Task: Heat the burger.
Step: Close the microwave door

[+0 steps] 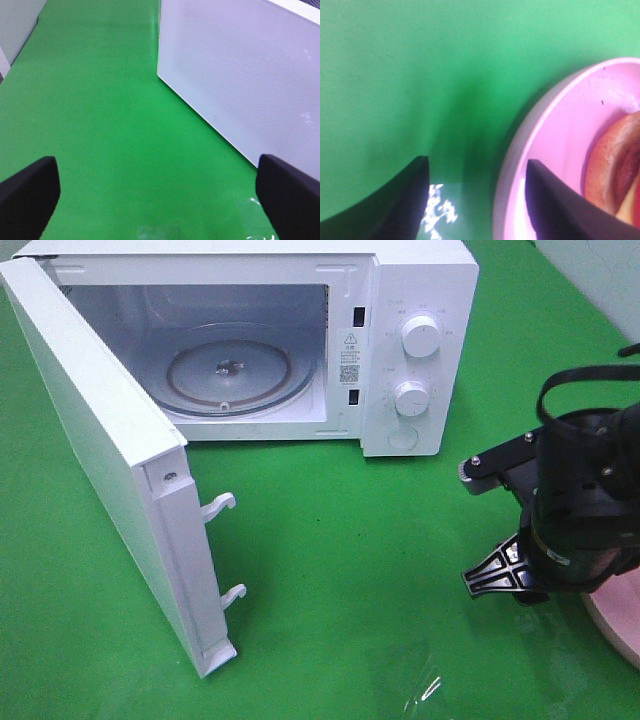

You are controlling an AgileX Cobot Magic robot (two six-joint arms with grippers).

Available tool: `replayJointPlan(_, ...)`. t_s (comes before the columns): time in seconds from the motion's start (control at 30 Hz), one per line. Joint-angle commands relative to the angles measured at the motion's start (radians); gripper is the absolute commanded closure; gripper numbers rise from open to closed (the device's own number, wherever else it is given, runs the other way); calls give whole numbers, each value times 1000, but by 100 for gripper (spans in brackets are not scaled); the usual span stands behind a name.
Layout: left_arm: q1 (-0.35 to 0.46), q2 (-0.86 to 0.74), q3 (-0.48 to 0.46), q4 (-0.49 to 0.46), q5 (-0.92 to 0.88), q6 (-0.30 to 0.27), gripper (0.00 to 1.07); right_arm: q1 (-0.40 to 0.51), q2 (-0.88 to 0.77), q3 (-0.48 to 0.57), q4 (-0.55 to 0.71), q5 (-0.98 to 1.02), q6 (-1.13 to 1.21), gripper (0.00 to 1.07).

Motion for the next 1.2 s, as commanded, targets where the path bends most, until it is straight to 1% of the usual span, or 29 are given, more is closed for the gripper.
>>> replayJointPlan(0.03, 4, -4, 2, -4, -5, -2, 8, 25, -124, -5, 102, -1, -124, 47)
replayJointPlan(0.07, 4, -4, 2, -4, -5, -2, 8, 25, -124, -5, 102, -1, -124, 47)
replayJointPlan(0.1, 4, -4, 2, -4, -5, -2, 8, 35, -214, -5, 177, -1, -234, 44)
replayJointPlan(0.13, 4, -4, 2, -4, -5, -2, 8, 35, -214, -5, 177, -1, -234, 44)
replayJointPlan(0.17, 4, -4, 2, -4, -5, -2, 8, 48, -293, -5, 269, 0, -357, 39)
replayJointPlan(0.2, 4, -4, 2, -4, -5, -2, 8, 48, -293, -5, 269, 0, -357, 39)
replayJointPlan(0.23, 4, -4, 2, -4, -5, -2, 8, 70, -373, -5, 384, 6, -510, 32)
replayJointPlan(0.27, 4, -4, 2, -4, -5, -2, 8, 70, -373, -5, 384, 6, -510, 32)
replayJointPlan(0.3, 4, -4, 2, -4, -5, -2, 8, 97, -437, -5, 487, 21, -637, 26)
replayJointPlan(0.33, 4, -4, 2, -4, -5, -2, 8, 124, -499, -5, 586, 50, -739, 23)
replayJointPlan(0.37, 4, -4, 2, -4, -5, -2, 8, 124, -499, -5, 586, 50, -739, 23)
replayJointPlan(0.4, 4, -4, 2, -4, -5, -2, 8, 145, -546, -5, 652, 84, -786, 24)
replayJointPlan(0.43, 4, -4, 2, -4, -5, -2, 8, 145, -546, -5, 652, 84, -786, 24)
replayJointPlan(0.47, 4, -4, 2, -4, -5, -2, 8, 161, -594, -5, 697, 127, -799, 24)
replayJointPlan(0.57, 4, -4, 2, -4, -5, -2, 8, 163, -613, -5, 707, 144, -801, 25)
replayJointPlan(0.63, 4, -4, 2, -4, -5, -2, 8, 163, -695, -4, 713, 239, -801, 27)
replayJointPlan(0.67, 4, -4, 2, -4, -5, -2, 8, 163, -695, -4, 713, 239, -801, 27)
replayJointPlan(0.77, 4, -4, 2, -4, -5, -2, 8, 162, -809, -3, 711, 305, -801, 30)
replayJointPlan(0.87, 4, -4, 2, -4, -5, -2, 8, 155, -861, -3, 709, 327, -799, 30)
replayJointPlan(0.9, 4, -4, 2, -4, -5, -2, 8, 142, -885, -3, 710, 335, -799, 30)
replayJointPlan(0.93, 4, -4, 2, -4, -5, -2, 8, 103, -924, 0, 710, 343, -799, 31)
replayJointPlan(0.97, 4, -4, 2, -4, -5, -2, 8, 103, -924, 0, 710, 343, -799, 31)
replayJointPlan(1.0, 4, -4, 2, -4, -5, -2, 8, 50, -958, 16, 711, 342, -802, 31)
replayJointPlan(1.03, 4, -4, 2, -4, -5, -2, 8, 50, -958, 16, 711, 342, -802, 31)
replayJointPlan(1.07, 4, -4, 2, -4, -5, -2, 8, -17, -995, 40, 711, 337, -809, 31)
replayJointPlan(1.1, 4, -4, 2, -4, -5, -2, 8, -17, -995, 40, 711, 337, -809, 31)
replayJointPlan(1.13, 4, -4, 2, -4, -5, -2, 8, -51, -1017, 56, 711, 336, -818, 31)
replayJointPlan(1.17, 4, -4, 2, -4, -5, -2, 8, -51, -1017, 56, 711, 336, -818, 31)
replayJointPlan(1.2, 4, -4, 2, -4, -5, -2, 8, -110, -1069, 86, 714, 336, -841, 31)
